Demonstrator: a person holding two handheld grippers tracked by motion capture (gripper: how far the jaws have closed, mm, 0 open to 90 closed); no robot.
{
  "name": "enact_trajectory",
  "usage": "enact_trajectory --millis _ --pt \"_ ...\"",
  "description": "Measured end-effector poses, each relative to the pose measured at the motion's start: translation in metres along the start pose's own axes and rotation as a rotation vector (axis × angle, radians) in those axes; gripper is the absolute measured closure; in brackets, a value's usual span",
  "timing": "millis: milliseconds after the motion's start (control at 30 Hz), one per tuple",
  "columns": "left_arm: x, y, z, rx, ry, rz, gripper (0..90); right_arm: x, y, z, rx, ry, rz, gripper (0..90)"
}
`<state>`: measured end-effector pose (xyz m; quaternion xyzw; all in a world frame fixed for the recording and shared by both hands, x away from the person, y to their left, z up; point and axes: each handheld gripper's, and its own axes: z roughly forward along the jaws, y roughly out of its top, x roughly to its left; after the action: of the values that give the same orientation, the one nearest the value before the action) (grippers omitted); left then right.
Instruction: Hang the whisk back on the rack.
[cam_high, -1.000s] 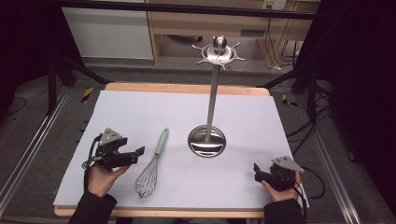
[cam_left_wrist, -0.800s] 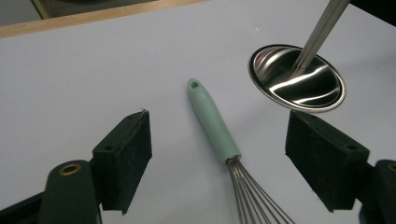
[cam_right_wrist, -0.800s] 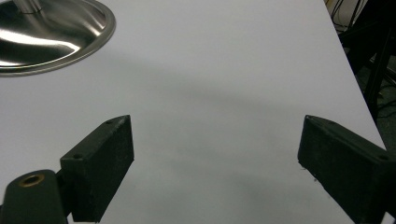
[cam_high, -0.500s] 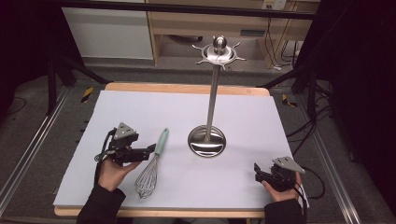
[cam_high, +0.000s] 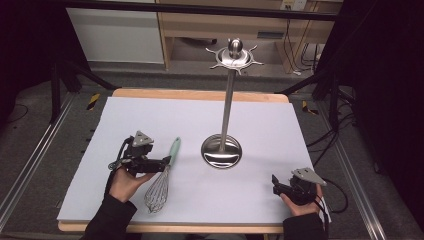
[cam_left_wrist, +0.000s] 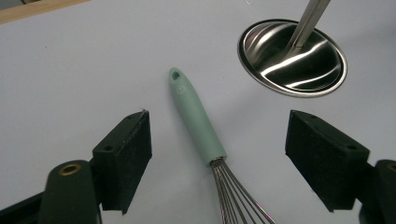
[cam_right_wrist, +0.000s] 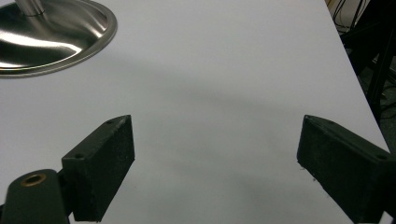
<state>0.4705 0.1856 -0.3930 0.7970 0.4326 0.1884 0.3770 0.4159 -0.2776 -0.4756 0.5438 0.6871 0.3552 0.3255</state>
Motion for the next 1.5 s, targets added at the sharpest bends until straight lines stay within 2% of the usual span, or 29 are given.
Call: enact_trajectory --millis 133,333,633,967,1267,1500 --pt "-0.004 0.002 0.010 0.046 0.017 0.017 23.7 0.000 0.000 -0.001 -0.001 -0.001 0.001 11.6" --pt "-0.007 0.001 0.015 0.087 0.025 0.038 28.1 0.001 0.000 0.000 0.003 -0.003 -0.005 11.6" --pt "-0.006 0.004 0.026 0.156 0.015 0.021 36.4 0.001 0.000 0.000 0.005 0.000 -0.005 11.6" --pt "-0.006 0.005 0.045 0.197 0.010 0.012 43.5 0.002 0.000 0.000 0.009 0.005 -0.007 11.6" --pt "0.000 -0.001 0.065 0.269 -0.003 -0.006 50.1 0.001 -0.001 0.001 0.012 0.007 -0.011 11.7" --pt "0.002 -0.007 0.075 0.315 0.002 -0.016 57.4 0.002 -0.001 0.001 0.013 0.010 -0.007 11.7"
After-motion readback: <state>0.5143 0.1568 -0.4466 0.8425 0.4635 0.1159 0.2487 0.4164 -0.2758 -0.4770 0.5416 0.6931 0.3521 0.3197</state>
